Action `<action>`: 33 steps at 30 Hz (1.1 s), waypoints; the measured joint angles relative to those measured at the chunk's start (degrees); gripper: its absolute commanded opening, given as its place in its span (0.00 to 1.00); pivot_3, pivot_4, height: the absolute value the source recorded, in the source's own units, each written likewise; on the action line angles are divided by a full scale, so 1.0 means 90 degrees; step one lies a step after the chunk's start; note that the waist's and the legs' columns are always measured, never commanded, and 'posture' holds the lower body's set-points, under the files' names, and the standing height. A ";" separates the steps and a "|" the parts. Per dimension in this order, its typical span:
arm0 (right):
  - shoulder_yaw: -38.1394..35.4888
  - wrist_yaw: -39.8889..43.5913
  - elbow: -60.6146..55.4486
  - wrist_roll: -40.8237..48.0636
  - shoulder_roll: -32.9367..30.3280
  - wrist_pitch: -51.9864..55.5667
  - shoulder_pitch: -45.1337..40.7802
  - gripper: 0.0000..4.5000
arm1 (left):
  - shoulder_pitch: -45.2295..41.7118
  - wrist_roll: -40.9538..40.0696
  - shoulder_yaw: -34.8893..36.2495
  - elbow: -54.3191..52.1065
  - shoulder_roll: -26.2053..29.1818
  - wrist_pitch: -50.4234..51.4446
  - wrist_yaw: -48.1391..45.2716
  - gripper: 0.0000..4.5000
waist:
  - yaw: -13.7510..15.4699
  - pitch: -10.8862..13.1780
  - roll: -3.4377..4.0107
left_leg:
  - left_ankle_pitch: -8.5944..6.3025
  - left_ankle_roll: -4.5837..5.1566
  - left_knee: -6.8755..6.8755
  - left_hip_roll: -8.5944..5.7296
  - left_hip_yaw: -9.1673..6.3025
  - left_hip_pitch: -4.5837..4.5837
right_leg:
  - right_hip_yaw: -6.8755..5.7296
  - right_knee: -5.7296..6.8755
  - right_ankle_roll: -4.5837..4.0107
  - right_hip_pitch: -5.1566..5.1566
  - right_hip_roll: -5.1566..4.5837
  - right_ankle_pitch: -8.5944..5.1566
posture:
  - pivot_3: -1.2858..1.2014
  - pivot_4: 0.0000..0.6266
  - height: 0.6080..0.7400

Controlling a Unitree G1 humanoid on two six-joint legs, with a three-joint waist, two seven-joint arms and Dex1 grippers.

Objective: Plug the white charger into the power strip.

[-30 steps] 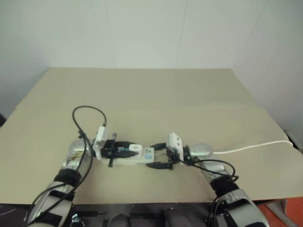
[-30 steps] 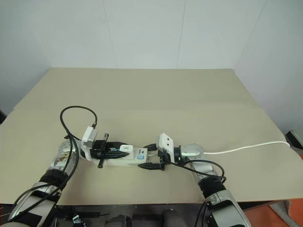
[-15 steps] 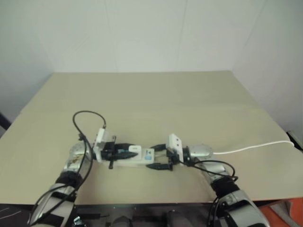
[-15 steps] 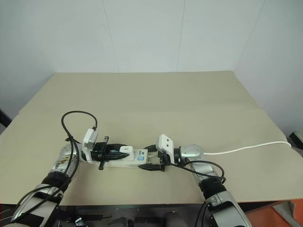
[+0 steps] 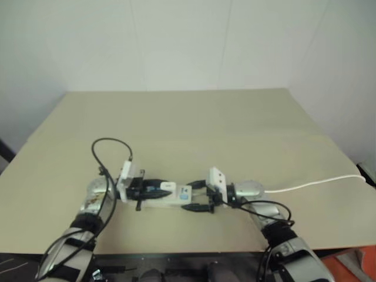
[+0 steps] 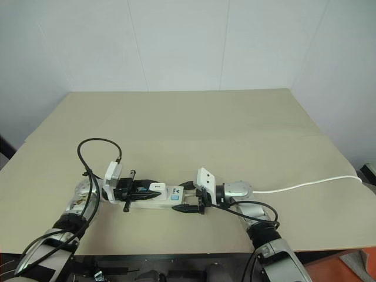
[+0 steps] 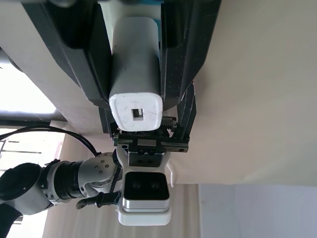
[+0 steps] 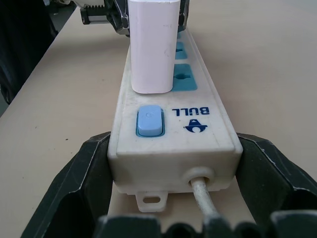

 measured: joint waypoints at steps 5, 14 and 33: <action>-0.0001 -0.0001 0.0000 -0.0002 -0.0008 0.0000 0.0000 0.76 | -0.0019 0.0005 0.0003 0.0036 -0.0021 -0.0008 -0.0001 0.30 | 0.0014 -0.0003 0.0003 | 0.0000 0.0000 0.0000 0.0000 0.0000 0.0000 | 0.0000 -0.0002 0.0000 0.0000 0.0000 0.0000 | 0.52 0.24 1.00; 0.0010 0.0024 -0.0059 0.0059 0.0016 -0.0002 0.0049 0.76 | -0.0118 0.0196 0.0545 0.0679 -0.0048 -0.0194 -0.0001 0.94 | -0.0012 -0.0008 0.0011 | -0.0001 0.0002 -0.0013 0.0001 -0.0001 -0.0012 | 0.0000 -0.0036 -0.0004 -0.0006 0.0002 -0.0004 | 0.52 0.24 1.00; 0.0091 0.0257 -0.0143 0.0081 0.0051 -0.0034 0.0060 0.76 | -0.0059 -0.1163 0.0097 -0.0778 0.1302 0.2051 0.0022 0.99 | -0.0068 0.0051 -0.0087 | -0.0001 0.0001 -0.0015 0.0014 -0.0002 -0.0046 | -0.0005 -0.0037 -0.0004 -0.0040 0.0009 -0.0004 | 0.52 0.24 1.00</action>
